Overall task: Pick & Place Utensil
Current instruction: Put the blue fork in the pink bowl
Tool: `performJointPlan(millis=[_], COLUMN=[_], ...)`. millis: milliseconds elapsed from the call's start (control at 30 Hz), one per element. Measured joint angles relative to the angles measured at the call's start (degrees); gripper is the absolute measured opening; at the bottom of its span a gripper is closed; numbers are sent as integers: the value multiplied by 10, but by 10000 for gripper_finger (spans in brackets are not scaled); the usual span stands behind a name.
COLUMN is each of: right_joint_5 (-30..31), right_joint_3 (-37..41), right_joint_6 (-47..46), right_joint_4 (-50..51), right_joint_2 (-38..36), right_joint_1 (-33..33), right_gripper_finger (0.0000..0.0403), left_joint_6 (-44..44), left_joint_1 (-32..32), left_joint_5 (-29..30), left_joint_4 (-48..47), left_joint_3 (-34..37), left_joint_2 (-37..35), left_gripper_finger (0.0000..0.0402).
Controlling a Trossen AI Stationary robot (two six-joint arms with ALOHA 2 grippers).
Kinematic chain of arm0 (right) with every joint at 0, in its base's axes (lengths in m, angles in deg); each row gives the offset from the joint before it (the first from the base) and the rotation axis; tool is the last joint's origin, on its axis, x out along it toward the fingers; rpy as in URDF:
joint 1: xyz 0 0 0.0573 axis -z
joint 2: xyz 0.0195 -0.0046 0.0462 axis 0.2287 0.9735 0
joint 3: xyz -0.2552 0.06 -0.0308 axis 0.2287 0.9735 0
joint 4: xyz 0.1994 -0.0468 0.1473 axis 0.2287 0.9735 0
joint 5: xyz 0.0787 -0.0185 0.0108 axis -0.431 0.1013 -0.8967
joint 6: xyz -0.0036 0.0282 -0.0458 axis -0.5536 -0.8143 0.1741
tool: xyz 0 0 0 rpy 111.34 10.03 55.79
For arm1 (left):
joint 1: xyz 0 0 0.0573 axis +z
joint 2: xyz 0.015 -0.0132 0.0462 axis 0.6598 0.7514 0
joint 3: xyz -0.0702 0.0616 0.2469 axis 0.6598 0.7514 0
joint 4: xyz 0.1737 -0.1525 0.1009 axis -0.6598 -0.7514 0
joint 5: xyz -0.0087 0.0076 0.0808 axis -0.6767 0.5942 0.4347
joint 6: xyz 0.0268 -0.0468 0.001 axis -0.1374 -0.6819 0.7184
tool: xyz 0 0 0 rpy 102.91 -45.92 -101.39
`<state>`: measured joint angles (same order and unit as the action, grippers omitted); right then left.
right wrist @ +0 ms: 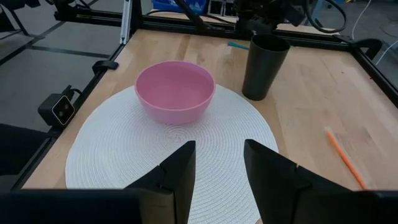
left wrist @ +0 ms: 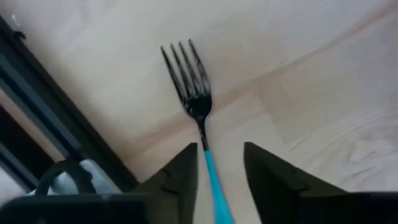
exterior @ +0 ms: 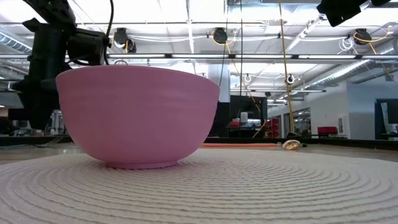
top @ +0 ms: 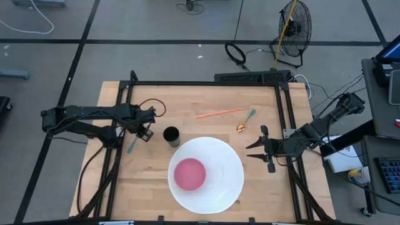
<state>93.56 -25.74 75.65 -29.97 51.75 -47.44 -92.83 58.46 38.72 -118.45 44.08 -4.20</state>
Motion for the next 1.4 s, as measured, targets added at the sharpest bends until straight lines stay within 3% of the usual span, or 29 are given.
performJointPlan(millis=[167,333,700,1067,1400], right_joint_5=[0,0,0,0,0], right_joint_3=[0,0,0,0,0], right_joint_6=[0,0,4,2,3], right_joint_4=[1,1,0,0,4], right_joint_2=[0,0,0,0,0], right_joint_1=[0,0,0,0,0], right_gripper_finger=[130,130,130,130,130], left_joint_6=[0,2,-10,-48,-70], left_joint_1=[1,1,0,0,0], left_joint_5=[0,-5,-30,13,0], left_joint_4=[13,48,67,67,146], left_joint_3=[7,42,86,86,126], left_joint_2=[-1,0,-1,0,-5], left_gripper_finger=[190,197,141,87,72])
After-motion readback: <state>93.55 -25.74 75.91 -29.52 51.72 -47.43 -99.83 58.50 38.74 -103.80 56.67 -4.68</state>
